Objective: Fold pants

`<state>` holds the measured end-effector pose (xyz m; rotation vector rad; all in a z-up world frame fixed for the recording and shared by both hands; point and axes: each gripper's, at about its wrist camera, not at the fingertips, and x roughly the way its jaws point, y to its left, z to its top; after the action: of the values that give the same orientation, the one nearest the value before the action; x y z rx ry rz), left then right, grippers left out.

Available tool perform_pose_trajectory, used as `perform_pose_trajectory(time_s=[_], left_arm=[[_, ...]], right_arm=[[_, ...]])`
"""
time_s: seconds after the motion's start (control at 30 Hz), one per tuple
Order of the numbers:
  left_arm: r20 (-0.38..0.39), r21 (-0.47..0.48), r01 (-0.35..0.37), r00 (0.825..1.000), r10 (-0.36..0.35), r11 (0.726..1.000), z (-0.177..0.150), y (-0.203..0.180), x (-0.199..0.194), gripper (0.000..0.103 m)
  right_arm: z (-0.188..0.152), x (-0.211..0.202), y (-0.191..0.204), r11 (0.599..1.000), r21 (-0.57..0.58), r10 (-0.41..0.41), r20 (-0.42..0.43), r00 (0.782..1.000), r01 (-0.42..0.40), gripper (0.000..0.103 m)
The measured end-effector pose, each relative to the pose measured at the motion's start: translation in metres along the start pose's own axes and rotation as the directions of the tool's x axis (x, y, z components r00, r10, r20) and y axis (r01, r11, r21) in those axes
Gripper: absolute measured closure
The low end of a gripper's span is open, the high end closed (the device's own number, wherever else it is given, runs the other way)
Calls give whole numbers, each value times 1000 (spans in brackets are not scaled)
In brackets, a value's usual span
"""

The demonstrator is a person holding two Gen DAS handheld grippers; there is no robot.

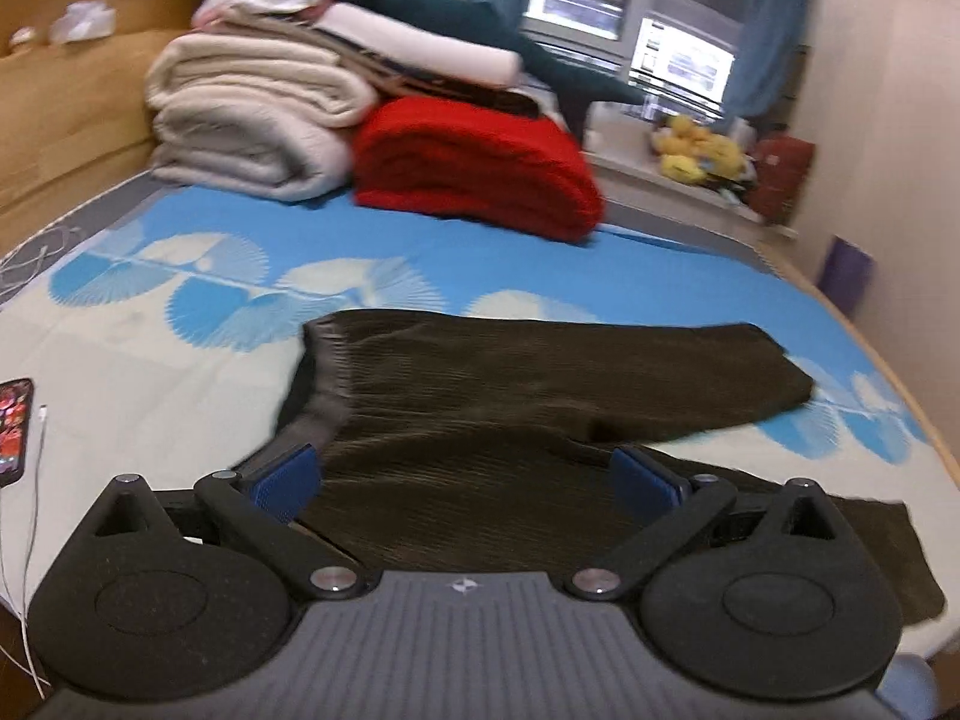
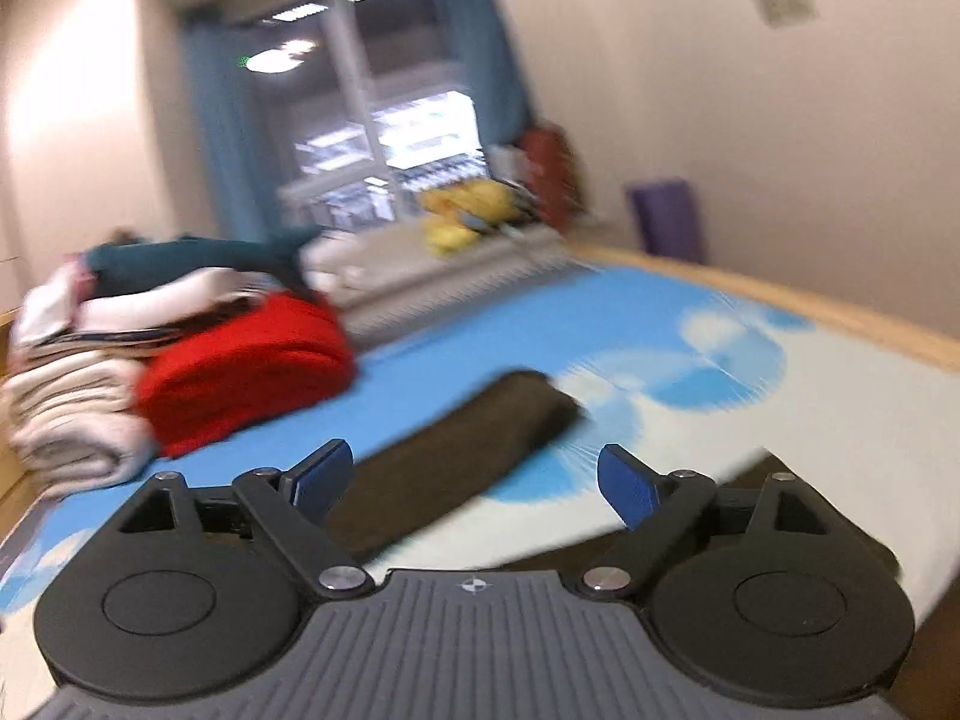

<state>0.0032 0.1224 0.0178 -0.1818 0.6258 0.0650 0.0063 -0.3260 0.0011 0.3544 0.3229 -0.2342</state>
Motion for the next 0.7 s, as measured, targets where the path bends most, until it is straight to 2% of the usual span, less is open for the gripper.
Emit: perform_pose_trajectory(time_s=[0.1,0.27,0.5,0.7], left_arm=[[-16,52,-6,1000,6,999,-6,-24,-15,0],[-37,130,-16,999,21,991,-19,-52,-31,0],[-38,134,13,999,-8,991,-32,-59,-49,0],[-52,142,4,999,3,990,-34,-63,-49,0]], right_arm=[[-4,-20,22,996,-70,58,23,998,-56,13],[-17,-48,47,984,-157,95,41,995,-88,11],[-34,-74,58,981,-162,112,8,994,-109,10],[-33,-69,57,985,-132,110,-15,994,-111,10]])
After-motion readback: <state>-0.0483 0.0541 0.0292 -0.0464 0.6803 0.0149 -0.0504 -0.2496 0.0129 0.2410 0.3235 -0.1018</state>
